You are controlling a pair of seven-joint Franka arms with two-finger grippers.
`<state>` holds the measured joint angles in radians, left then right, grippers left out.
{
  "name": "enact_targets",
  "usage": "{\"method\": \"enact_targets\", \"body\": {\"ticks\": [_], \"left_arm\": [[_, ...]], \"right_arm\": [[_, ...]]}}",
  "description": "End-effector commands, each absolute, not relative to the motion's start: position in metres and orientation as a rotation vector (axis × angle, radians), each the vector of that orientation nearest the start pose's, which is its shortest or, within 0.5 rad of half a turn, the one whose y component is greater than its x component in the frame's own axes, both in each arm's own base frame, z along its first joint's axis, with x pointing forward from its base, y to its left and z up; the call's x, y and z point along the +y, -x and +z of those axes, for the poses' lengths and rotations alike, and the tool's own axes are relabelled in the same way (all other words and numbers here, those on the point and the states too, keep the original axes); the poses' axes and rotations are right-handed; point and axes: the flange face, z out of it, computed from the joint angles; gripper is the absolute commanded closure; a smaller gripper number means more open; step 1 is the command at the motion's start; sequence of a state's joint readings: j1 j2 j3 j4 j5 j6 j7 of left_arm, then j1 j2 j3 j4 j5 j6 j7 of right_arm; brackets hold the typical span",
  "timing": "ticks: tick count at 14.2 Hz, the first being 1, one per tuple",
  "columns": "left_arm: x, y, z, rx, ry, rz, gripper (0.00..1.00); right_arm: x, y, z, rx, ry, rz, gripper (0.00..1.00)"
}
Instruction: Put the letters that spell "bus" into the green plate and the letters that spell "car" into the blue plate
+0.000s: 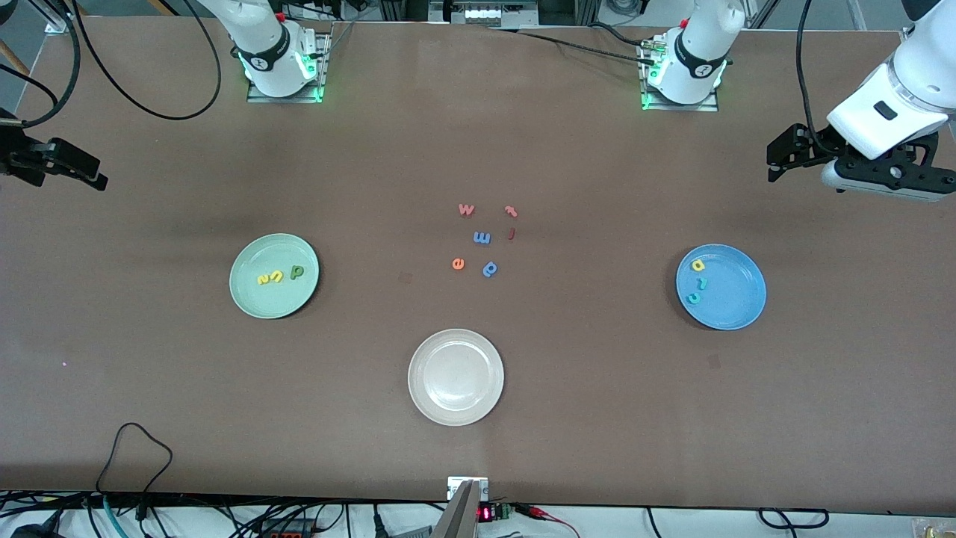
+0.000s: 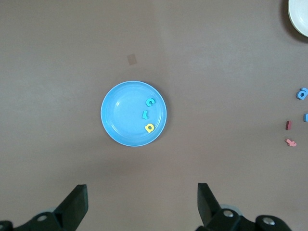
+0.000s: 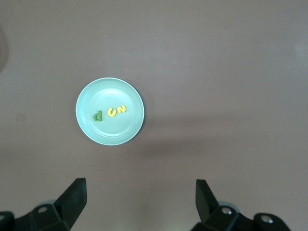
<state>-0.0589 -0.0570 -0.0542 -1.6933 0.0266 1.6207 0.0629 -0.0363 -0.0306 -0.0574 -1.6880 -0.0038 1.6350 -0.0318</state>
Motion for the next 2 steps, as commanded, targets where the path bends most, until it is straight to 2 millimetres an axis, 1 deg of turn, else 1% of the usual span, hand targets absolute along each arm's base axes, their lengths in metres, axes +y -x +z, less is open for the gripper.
{"method": "enact_targets", "body": {"ticks": [1,2], "left_arm": [[-0.0606,-0.5395,0.6072,0.305,3.110,0.036,0.00],[-0.0605,-0.5395,0.6072,0.305,3.109,0.036,0.00]], "right_arm": [[-0.0507,-0.5342,0.5973,0.105,3.149,0.040,0.00],[-0.0504,-0.5338,0.5981,0.107,3.146,0.037,0.00]]}}
